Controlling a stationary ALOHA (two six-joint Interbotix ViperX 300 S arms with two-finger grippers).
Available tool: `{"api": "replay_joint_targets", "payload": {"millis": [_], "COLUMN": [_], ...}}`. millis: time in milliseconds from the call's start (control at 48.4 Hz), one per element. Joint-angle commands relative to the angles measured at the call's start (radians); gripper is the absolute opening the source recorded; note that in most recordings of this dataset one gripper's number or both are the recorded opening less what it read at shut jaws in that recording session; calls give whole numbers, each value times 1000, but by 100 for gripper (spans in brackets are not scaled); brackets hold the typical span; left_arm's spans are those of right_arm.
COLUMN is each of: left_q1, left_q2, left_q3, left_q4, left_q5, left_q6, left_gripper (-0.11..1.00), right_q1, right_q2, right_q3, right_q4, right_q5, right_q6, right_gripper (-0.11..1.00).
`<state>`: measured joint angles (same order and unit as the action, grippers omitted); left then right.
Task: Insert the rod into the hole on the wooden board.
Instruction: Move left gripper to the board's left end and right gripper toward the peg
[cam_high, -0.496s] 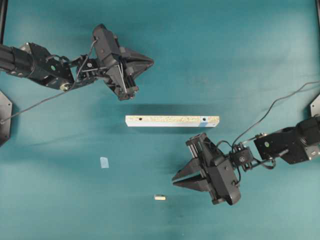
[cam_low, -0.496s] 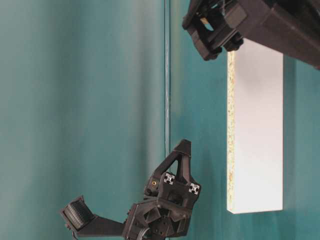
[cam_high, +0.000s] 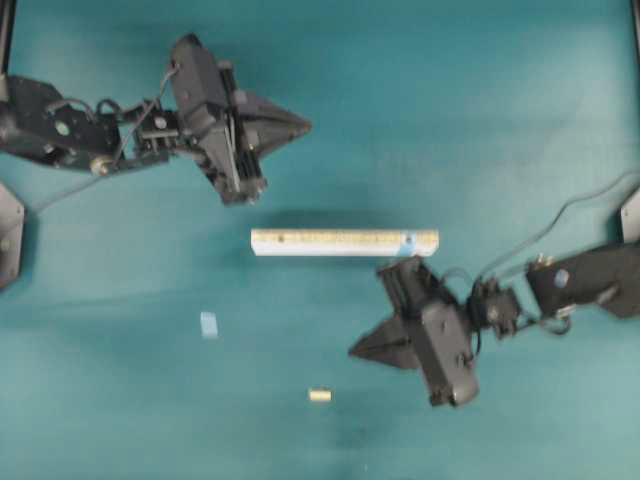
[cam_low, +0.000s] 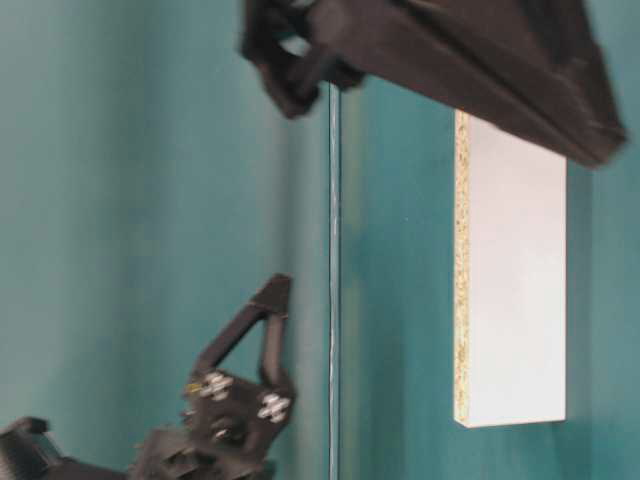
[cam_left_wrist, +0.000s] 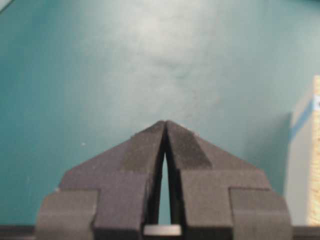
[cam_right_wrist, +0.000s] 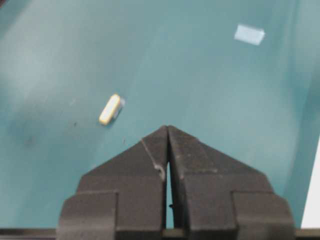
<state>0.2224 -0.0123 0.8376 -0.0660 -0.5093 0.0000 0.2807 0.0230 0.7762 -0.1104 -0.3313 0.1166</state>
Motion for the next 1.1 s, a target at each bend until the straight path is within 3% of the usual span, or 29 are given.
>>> {"api": "replay_joint_targets", "payload": {"millis": [0, 103, 145, 331, 434, 496, 765, 910, 1075], "left_q1": [-18, -44, -52, -66, -74, -83, -152, -213, -225], "left_q2": [-69, -112, -127, -186, -202, -202, -141, -95, -35], "left_q3": [-15, -20, -21, -37, -41, -40, -52, -75, -75], "left_q4": [3, 3, 3, 2, 2, 2, 0, 0, 0], "left_q5": [51, 150, 192, 419, 495, 514, 534, 528, 500], "left_q6": [5, 5, 0, -14, -12, -14, -17, -18, -18], "left_gripper": [9, 10, 16, 67, 90, 98, 100, 100, 100], "right_q1": [3, 3, 3, 3, 3, 3, 5, 12, 17], "right_q2": [-67, -97, -104, -109, -104, -98, -29, 23, 78], "right_q3": [-21, -35, -44, -123, -167, -190, -337, -408, -469], "right_q4": [2, -2, -2, 0, 0, 2, 2, 2, 2], "right_q5": [77, 163, 202, 399, 497, 549, 792, 876, 920], "right_q6": [48, 100, 117, 183, 224, 253, 397, 416, 434], "right_gripper": [2, 21, 32, 83, 83, 83, 83, 83, 83]}}
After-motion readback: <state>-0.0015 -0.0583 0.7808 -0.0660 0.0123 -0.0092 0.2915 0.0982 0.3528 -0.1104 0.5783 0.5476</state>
